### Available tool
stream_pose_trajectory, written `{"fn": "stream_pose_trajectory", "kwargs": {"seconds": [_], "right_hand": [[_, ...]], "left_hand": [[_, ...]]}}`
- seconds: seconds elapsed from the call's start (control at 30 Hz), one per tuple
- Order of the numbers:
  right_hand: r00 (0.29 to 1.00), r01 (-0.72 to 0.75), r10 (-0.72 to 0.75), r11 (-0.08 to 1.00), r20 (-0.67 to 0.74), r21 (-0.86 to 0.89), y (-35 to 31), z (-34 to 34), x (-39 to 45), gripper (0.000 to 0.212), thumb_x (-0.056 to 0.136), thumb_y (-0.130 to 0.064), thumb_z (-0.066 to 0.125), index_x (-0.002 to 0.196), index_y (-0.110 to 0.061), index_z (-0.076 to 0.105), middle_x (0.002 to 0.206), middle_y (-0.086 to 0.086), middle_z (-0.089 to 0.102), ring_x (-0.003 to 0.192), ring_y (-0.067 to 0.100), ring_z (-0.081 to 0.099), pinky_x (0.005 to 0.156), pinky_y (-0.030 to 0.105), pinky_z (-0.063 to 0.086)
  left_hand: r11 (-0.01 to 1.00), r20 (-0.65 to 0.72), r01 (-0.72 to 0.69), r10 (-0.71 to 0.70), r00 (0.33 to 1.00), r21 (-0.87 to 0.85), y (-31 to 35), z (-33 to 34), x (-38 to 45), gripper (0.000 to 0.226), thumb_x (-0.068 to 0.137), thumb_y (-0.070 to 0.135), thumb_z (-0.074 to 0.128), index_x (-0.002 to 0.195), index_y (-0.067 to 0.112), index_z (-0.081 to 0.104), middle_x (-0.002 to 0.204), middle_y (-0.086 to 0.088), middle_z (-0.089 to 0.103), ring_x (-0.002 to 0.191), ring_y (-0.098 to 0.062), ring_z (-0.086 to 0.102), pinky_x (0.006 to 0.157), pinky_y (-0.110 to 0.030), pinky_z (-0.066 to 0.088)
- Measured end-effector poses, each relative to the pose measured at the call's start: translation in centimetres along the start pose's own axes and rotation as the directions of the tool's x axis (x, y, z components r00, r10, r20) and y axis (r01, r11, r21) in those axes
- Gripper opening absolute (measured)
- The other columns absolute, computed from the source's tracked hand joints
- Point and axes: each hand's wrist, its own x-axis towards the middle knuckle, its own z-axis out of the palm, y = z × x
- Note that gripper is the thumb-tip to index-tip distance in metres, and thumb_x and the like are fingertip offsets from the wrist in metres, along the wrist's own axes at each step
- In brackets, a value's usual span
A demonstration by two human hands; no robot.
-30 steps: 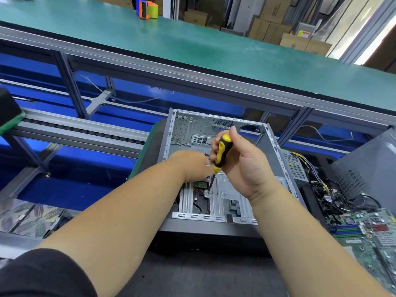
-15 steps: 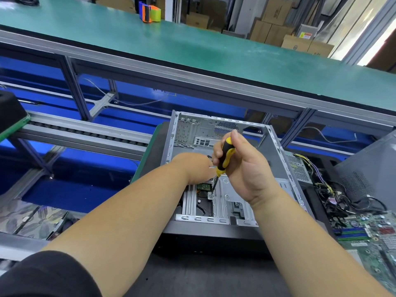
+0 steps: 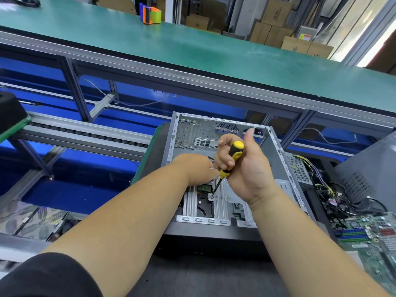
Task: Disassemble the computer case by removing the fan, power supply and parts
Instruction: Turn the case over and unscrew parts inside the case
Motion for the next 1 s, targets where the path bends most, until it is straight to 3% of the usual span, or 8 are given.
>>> {"fn": "stream_pose_trajectory", "kwargs": {"seconds": [0.07, 0.23, 0.47, 0.6, 0.7, 0.77, 0.87, 1.0], "right_hand": [[1.0, 0.011, -0.012, 1.0, 0.024, 0.021, -0.01, -0.2, -0.19, 0.061, 0.1, -0.059, 0.023, 0.084, -0.008, 0.053, 0.054, 0.003, 0.036, 0.053, 0.018, 0.034, 0.059, 0.031, 0.032], [0.998, 0.055, -0.055, 0.998, -0.008, -0.035, -0.08, -0.59, -0.64, 0.024, 0.092, -0.035, 0.048, 0.081, -0.014, 0.05, 0.069, 0.004, 0.052, 0.061, 0.02, 0.046, 0.063, 0.03, 0.041], [1.0, 0.014, -0.014, 1.0, -0.011, -0.019, -0.39, -0.73, -0.41, 0.035, 0.098, -0.038, 0.046, 0.08, -0.011, 0.058, 0.074, 0.005, 0.055, 0.064, 0.019, 0.052, 0.065, 0.029, 0.048], [1.0, -0.011, 0.011, 1.0, -0.001, -0.018, -0.25, -0.3, -0.2, 0.06, 0.104, -0.046, 0.029, 0.07, -0.01, 0.063, 0.056, 0.003, 0.041, 0.055, 0.018, 0.041, 0.062, 0.029, 0.038], [1.0, 0.001, -0.001, 1.0, 0.01, 0.005, 0.04, -0.01, -0.2, 0.066, 0.102, -0.054, 0.02, 0.077, -0.008, 0.061, 0.051, 0.001, 0.035, 0.05, 0.017, 0.032, 0.059, 0.031, 0.029], [0.999, 0.017, -0.018, 1.0, 0.035, 0.023, 0.22, -0.06, -0.38, 0.06, 0.099, -0.058, 0.024, 0.086, -0.008, 0.054, 0.055, 0.002, 0.038, 0.053, 0.018, 0.033, 0.061, 0.033, 0.028], [0.998, 0.054, -0.054, 0.999, 0.037, -0.007, 0.31, -0.35, -0.73, 0.033, 0.093, -0.044, 0.046, 0.088, -0.012, 0.048, 0.064, 0.003, 0.048, 0.059, 0.019, 0.042, 0.065, 0.034, 0.031], [0.999, 0.05, -0.051, 0.997, -0.019, -0.06, 0.11, -0.7, -0.76, 0.026, 0.093, -0.036, 0.056, 0.088, -0.011, 0.056, 0.081, 0.007, 0.059, 0.069, 0.021, 0.052, 0.071, 0.034, 0.044]], "left_hand": [[1.0, -0.01, 0.004, -0.004, 1.0, 0.0, 0.0, 0.04, 0.02, 0.04, 0.089, 0.056, 0.033, 0.07, 0.026, 0.052, 0.07, 0.009, 0.056, 0.064, -0.008, 0.05, 0.055, -0.029, 0.033], [0.999, 0.014, -0.029, 0.029, 0.999, 0.037, 0.03, 0.03, 0.13, 0.043, 0.091, 0.057, 0.029, 0.071, 0.026, 0.051, 0.071, 0.009, 0.053, 0.07, -0.015, 0.053, 0.061, -0.032, 0.038], [0.999, -0.012, -0.022, 0.022, 1.0, 0.039, 0.14, -0.11, -0.1, 0.046, 0.09, 0.059, 0.028, 0.072, 0.025, 0.052, 0.07, 0.009, 0.052, 0.069, -0.015, 0.051, 0.063, -0.032, 0.039], [0.997, 0.009, -0.053, 0.052, 0.999, 0.057, 0.03, -0.06, 0.16, 0.043, 0.089, 0.057, 0.028, 0.071, 0.025, 0.05, 0.07, 0.008, 0.053, 0.074, -0.02, 0.055, 0.066, -0.034, 0.042], [0.994, 0.022, -0.09, 0.089, 0.996, 0.061, -0.01, -0.06, 0.26, 0.045, 0.077, 0.058, 0.019, 0.07, 0.024, 0.048, 0.072, 0.008, 0.054, 0.073, -0.018, 0.055, 0.066, -0.035, 0.045], [0.996, -0.001, -0.081, 0.081, 0.997, 0.041, 0.02, 0.03, 0.21, 0.051, 0.066, 0.06, 0.013, 0.067, 0.024, 0.049, 0.069, 0.008, 0.055, 0.066, -0.015, 0.053, 0.061, -0.033, 0.041], [0.997, -0.004, -0.074, 0.074, 0.997, 0.034, 0.0, 0.19, 0.24, 0.05, 0.066, 0.06, 0.013, 0.066, 0.025, 0.048, 0.068, 0.007, 0.056, 0.063, -0.012, 0.051, 0.06, -0.031, 0.042], [0.998, -0.02, -0.05, 0.051, 0.998, 0.048, -0.05, 0.27, 0.29, 0.048, 0.07, 0.056, 0.016, 0.068, 0.023, 0.051, 0.068, 0.006, 0.055, 0.062, -0.012, 0.05, 0.059, -0.031, 0.04]]}}
